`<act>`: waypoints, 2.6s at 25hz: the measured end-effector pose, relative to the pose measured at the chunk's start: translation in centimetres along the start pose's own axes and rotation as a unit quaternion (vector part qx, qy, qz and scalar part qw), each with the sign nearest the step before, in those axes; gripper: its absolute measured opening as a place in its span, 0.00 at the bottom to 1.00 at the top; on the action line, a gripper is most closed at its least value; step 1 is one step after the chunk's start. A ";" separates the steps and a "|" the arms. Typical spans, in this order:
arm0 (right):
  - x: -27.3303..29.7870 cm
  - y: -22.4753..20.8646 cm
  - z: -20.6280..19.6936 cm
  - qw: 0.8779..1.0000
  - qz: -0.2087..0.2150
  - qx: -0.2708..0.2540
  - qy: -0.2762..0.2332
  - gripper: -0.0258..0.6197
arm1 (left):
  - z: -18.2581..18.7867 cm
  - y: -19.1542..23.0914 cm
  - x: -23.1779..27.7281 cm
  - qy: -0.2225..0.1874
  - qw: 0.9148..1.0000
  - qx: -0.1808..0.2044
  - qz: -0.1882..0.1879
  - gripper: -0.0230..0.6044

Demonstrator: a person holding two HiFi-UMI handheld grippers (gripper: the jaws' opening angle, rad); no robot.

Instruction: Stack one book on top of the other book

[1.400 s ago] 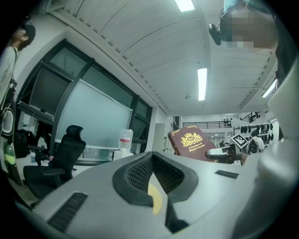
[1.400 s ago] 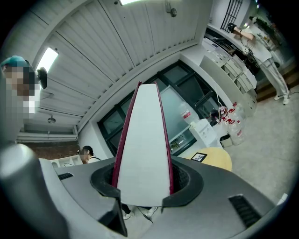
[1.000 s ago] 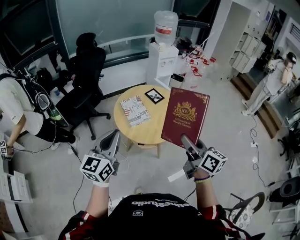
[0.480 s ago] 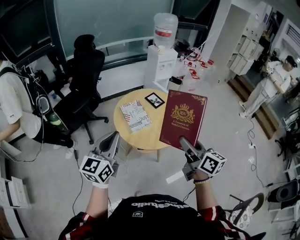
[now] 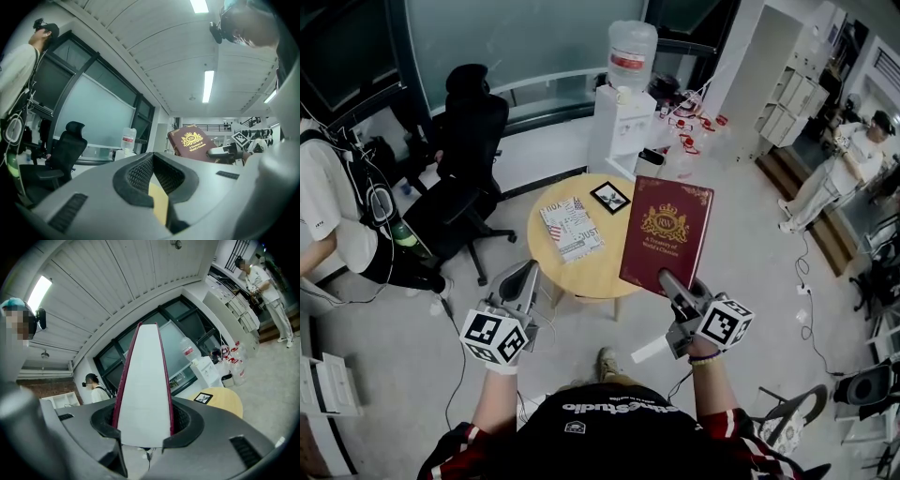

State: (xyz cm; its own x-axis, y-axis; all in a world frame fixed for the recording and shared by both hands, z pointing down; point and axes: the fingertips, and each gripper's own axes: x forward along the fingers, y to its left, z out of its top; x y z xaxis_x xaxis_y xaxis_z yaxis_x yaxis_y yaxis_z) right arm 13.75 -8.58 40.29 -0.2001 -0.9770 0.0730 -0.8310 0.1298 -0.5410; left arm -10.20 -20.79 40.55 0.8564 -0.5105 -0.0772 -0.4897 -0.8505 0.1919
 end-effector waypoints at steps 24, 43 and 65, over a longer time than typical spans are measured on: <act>15.4 -4.9 4.0 0.992 0.110 -0.006 0.067 0.39 | 1.1 6.7 6.4 -0.014 0.996 0.019 0.090 0.06; 24.1 -11.0 -0.7 0.973 0.145 0.024 0.178 0.39 | -0.8 9.7 10.9 0.003 0.992 0.025 0.122 0.06; 32.0 -18.3 -9.4 0.932 0.164 0.092 0.310 0.39 | -3.3 12.5 13.9 0.013 0.981 0.022 0.190 0.06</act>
State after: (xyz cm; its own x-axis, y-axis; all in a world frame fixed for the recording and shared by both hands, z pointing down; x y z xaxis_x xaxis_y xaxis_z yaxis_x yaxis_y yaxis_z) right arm 17.64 -40.67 60.35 -0.7373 -0.5962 0.3177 -0.5800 0.3175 -0.7502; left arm -3.87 -38.08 45.07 0.6136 -0.7894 0.0163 -0.7809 -0.6038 0.1600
